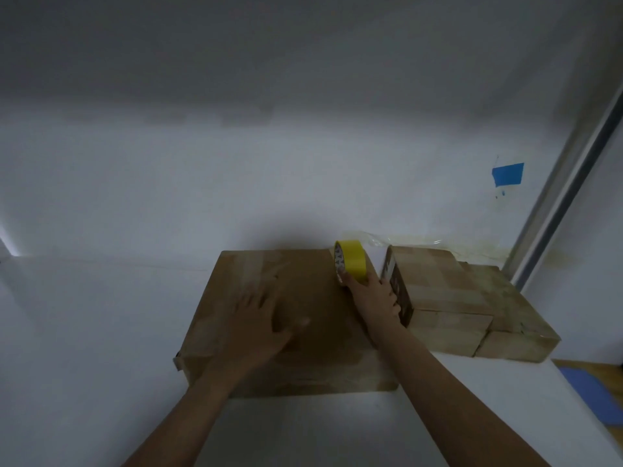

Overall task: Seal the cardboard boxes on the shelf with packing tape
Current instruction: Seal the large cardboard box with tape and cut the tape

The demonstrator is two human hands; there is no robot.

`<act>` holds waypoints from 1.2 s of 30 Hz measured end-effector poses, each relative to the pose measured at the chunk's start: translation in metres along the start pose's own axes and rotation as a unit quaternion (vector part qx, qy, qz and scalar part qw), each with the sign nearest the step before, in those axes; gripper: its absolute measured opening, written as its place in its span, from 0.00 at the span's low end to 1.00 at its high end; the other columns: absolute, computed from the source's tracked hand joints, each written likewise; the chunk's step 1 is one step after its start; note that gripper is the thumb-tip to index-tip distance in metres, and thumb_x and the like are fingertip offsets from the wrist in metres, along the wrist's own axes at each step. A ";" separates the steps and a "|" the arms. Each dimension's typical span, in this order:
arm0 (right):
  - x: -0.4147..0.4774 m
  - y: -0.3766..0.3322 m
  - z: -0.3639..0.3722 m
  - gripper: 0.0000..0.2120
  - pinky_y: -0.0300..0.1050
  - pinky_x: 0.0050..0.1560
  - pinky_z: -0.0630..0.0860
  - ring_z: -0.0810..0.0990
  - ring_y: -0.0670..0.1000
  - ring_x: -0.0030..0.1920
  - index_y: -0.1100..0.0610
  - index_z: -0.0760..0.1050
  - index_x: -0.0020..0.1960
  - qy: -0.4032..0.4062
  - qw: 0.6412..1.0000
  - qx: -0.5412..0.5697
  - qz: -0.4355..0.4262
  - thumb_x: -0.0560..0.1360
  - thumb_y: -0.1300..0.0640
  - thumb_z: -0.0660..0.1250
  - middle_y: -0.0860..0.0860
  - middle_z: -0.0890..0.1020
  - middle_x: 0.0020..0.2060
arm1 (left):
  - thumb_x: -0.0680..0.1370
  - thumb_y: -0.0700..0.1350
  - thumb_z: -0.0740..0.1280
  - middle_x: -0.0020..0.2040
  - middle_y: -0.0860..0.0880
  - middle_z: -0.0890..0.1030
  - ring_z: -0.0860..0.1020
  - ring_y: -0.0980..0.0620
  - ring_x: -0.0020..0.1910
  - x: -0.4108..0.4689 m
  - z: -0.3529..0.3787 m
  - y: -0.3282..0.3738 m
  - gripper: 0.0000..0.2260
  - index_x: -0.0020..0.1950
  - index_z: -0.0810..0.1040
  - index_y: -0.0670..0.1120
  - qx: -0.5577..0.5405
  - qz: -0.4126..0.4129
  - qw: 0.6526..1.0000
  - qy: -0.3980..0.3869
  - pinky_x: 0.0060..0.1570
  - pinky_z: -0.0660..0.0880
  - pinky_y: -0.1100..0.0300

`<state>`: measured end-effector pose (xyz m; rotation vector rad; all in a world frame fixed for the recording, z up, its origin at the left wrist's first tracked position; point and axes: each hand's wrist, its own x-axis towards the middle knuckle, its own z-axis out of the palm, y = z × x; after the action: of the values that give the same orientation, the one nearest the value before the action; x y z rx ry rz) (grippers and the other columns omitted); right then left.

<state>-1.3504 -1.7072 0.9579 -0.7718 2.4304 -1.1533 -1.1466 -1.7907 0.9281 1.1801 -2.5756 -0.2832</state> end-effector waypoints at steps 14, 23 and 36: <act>-0.009 0.005 0.021 0.20 0.47 0.39 0.70 0.78 0.54 0.41 0.57 0.74 0.43 0.089 0.984 0.033 -0.152 0.76 0.39 0.64 0.52 0.77 0.36 | 0.60 0.85 0.50 0.82 0.44 0.42 0.37 0.47 0.80 0.007 0.021 0.030 0.57 0.81 0.42 0.57 0.069 0.060 0.991 -0.094 0.76 0.35 0.42; -0.029 0.005 0.014 0.26 0.45 0.32 0.68 0.77 0.58 0.35 0.63 0.75 0.46 0.091 0.970 0.154 -0.162 0.73 0.37 0.65 0.62 0.78 0.35 | 0.56 0.87 0.45 0.82 0.45 0.43 0.37 0.48 0.80 0.006 0.021 0.030 0.59 0.81 0.43 0.58 0.051 0.051 0.992 -0.100 0.76 0.37 0.40; -0.046 0.007 -0.007 0.27 0.51 0.38 0.78 0.81 0.55 0.34 0.59 0.79 0.38 0.092 0.977 0.161 -0.105 0.73 0.34 0.65 0.57 0.81 0.32 | 0.60 0.86 0.48 0.82 0.45 0.42 0.37 0.47 0.80 0.005 0.023 0.027 0.56 0.81 0.41 0.59 0.058 0.063 0.992 -0.097 0.75 0.35 0.39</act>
<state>-1.3198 -1.6716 0.9599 -0.8656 2.2550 -1.7177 -1.1761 -1.7757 0.9158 1.0684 -2.8567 -0.2318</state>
